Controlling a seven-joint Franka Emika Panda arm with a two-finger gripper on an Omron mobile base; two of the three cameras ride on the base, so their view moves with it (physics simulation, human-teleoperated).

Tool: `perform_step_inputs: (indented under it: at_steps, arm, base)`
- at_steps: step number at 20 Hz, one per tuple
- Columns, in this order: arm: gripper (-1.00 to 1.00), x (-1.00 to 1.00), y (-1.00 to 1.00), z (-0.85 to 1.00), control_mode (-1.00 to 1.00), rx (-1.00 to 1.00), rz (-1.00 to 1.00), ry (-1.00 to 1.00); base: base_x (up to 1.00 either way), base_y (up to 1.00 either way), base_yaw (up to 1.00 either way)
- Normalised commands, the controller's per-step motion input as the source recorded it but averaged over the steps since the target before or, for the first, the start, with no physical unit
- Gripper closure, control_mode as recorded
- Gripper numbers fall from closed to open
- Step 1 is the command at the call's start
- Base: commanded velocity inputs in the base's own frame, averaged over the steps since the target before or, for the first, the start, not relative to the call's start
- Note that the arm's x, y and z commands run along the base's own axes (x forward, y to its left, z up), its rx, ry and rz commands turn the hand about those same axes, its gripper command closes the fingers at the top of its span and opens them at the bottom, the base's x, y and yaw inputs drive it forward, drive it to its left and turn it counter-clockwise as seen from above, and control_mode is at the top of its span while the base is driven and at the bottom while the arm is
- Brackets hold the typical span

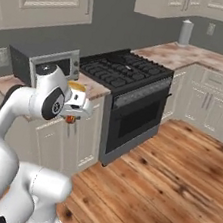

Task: Place the cold items (lemon and broccoli) from the fridge in one tupperware on the dining counter. Place the warm items (kebab skewer and hot dog) in the stove area in another tupperware.

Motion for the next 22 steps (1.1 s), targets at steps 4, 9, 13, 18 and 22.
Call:
perform_step_inputs:
  at_steps: [4,9,13,18,22]
  arm:
    - [1.00,0.00,0.00,0.00,1.00,0.00,0.00,0.00]
    - [1.00,0.00,0.00,0.00,1.00,0.00,0.00,0.00]
    - [1.00,0.00,0.00,0.00,1.00,0.00,0.00,0.00]
    - [1.00,0.00,0.00,0.00,1.00,0.00,0.00,0.00]
    - [1.00,0.00,0.00,0.00,1.00,0.00,0.00,0.00]
  base:
    - [-0.88,0.01,-0.31]
    - [-1.00,0.00,-0.38]
    - [-0.96,-0.02,-0.41]
    - [-0.93,-0.29,-0.42]
    - [-0.65,-0.56,-0.33]
